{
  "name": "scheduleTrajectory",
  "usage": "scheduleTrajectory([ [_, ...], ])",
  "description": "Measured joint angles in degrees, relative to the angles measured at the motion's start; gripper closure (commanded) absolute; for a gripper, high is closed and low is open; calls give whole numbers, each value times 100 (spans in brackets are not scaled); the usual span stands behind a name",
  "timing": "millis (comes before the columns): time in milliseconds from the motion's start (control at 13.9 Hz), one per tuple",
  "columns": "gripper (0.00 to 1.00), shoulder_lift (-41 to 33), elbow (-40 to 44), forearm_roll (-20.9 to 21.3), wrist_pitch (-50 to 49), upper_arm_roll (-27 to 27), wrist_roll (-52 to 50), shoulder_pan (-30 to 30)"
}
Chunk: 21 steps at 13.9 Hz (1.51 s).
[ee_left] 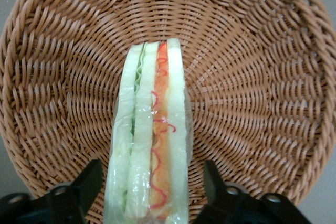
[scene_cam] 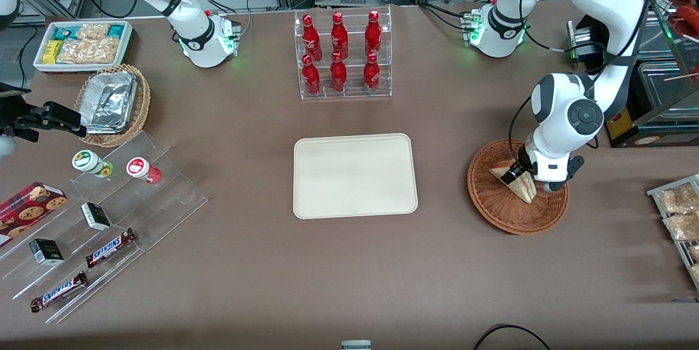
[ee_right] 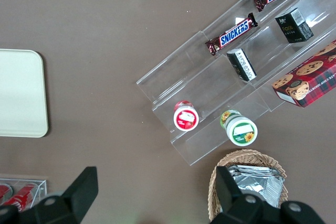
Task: Place sandwich from basket to tray
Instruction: 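Lower the left gripper and close it on the wrapped sandwich, then lift the sandwich and carry it with the left gripper over the cream tray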
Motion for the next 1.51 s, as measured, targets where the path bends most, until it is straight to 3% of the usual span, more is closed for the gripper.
scheduleTrajectory([
  [432, 100, -161, 105, 0, -290, 10, -9, 4],
  [791, 100, -537, 1217, 11, -2110, -84, 192, -142],
  [1007, 100, -530, 1752, 16, -2664, -129, 429, -582],
  [1511, 100, 68, 2360, 7, -2707, -175, 656, -2022],
])
